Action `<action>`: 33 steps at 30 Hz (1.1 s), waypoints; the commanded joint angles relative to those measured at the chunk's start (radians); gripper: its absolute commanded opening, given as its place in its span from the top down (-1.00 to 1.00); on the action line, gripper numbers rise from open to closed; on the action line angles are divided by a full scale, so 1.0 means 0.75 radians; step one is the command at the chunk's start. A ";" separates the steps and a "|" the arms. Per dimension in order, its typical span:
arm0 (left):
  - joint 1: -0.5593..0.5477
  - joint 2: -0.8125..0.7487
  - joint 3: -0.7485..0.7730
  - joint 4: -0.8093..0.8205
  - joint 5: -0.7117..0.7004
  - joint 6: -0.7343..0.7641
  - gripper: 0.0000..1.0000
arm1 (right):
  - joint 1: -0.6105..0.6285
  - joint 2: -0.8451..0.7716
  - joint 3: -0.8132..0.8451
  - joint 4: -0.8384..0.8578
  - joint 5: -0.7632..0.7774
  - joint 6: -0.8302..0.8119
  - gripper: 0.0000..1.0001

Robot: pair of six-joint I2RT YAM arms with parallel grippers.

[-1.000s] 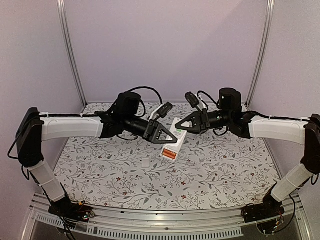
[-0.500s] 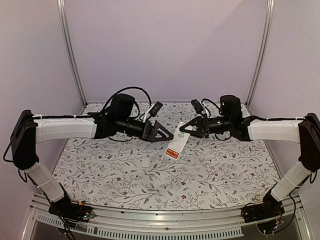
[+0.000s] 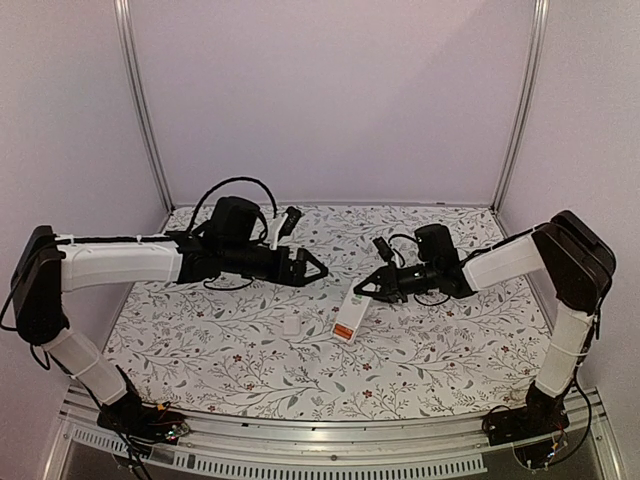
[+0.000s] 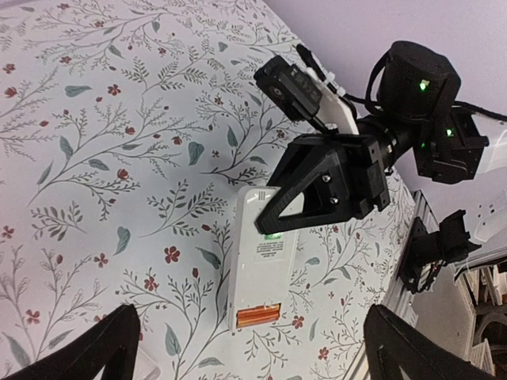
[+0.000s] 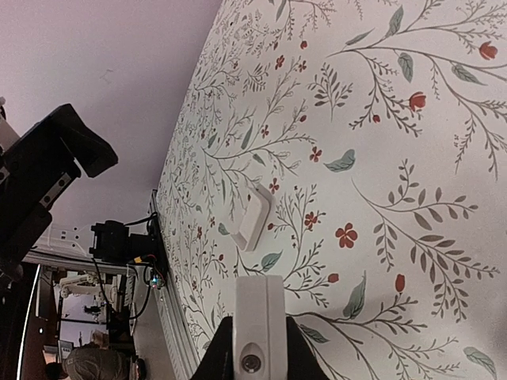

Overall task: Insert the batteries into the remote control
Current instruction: Place the remote control without the battery cover at the center of the board.

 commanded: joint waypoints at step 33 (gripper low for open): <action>0.040 -0.016 -0.002 -0.354 -0.275 0.223 -0.99 | -0.065 -0.143 -0.368 -0.168 0.273 -0.103 -0.37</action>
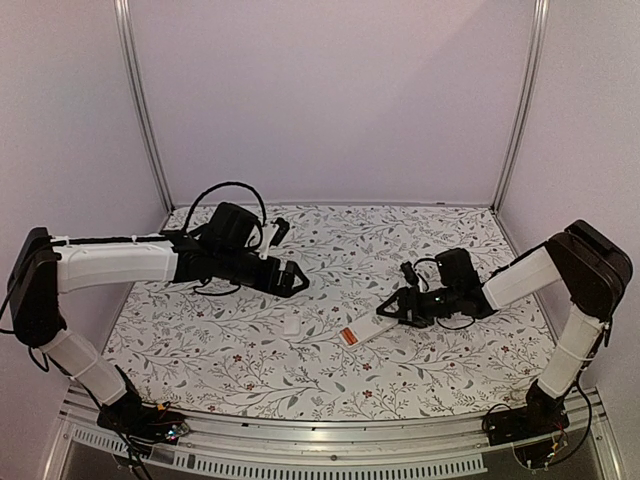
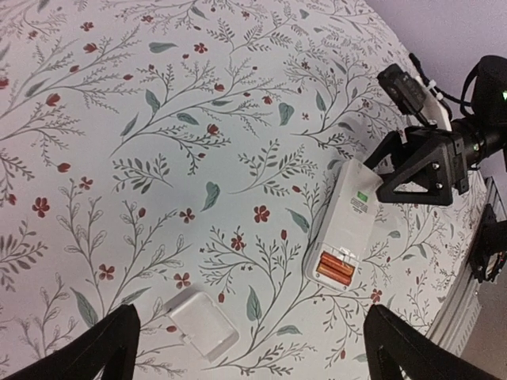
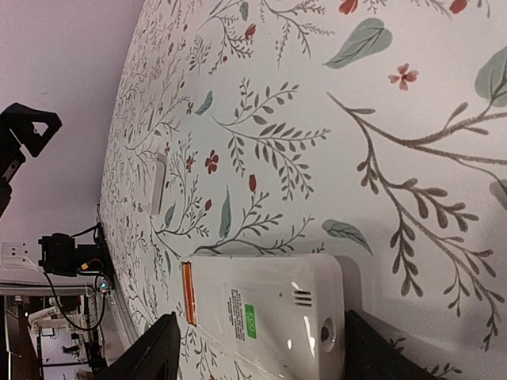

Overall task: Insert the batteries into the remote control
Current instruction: Place the remote control without the battery cover at the center of the board.

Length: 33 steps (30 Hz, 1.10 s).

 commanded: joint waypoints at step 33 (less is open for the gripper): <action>-0.219 0.451 0.331 -0.493 -0.253 -0.108 0.27 | 0.213 -0.583 -0.136 -0.812 0.413 -0.014 -0.73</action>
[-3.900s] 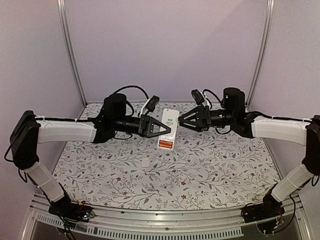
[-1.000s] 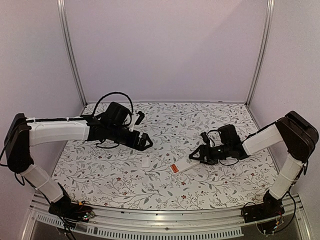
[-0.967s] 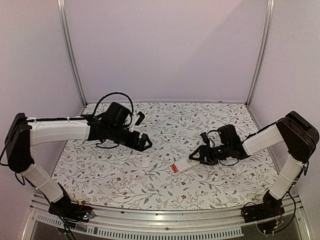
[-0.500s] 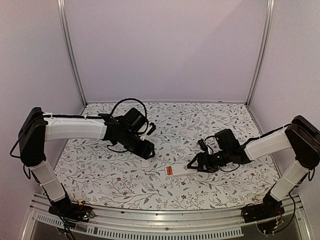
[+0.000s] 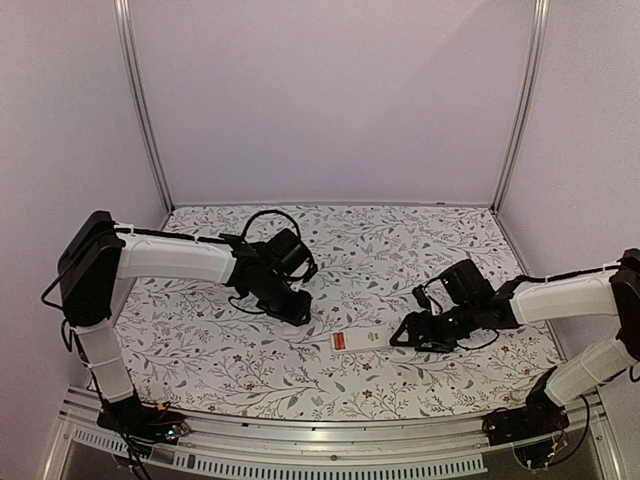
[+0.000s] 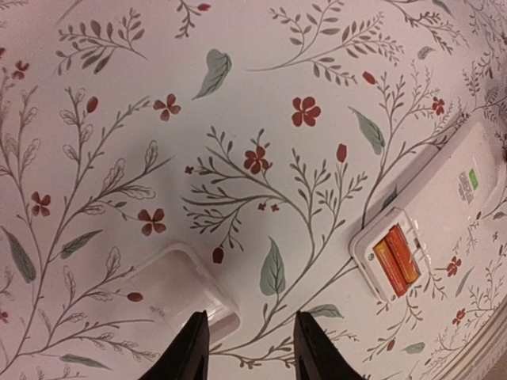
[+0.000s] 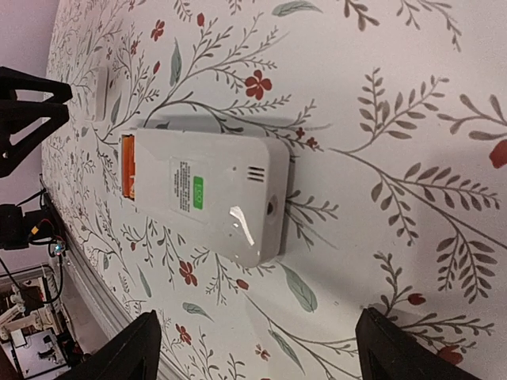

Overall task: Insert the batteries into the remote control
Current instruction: Place the remote control without the battery cover at the center of the board, then pick up the battery cover from the center of the board.

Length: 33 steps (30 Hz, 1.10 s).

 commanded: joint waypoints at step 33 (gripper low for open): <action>0.033 -0.028 -0.050 0.003 -0.043 -0.049 1.00 | 0.194 0.246 0.378 -0.401 0.359 -0.436 -0.71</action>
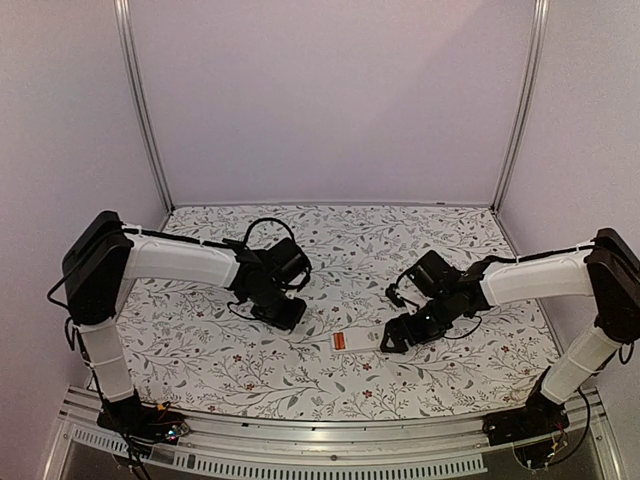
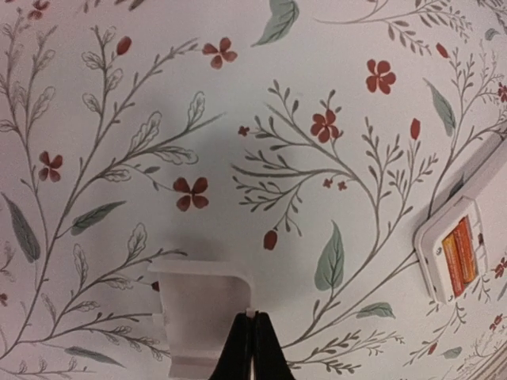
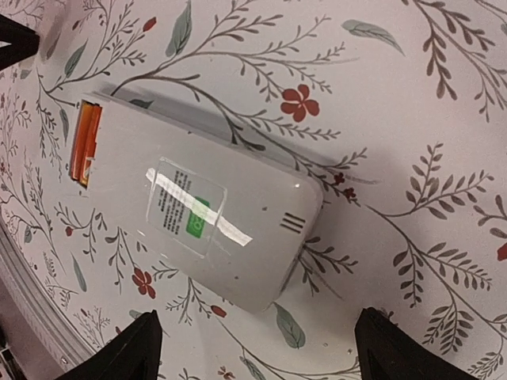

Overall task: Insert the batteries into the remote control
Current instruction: Pick up the battery cover from the center of the board, then move the remote control without the battery cover to the center of the board.

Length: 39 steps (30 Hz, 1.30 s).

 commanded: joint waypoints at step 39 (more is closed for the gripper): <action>0.241 -0.515 -0.333 0.290 0.172 -0.007 1.00 | 0.350 0.597 0.539 -0.031 0.638 0.329 -0.77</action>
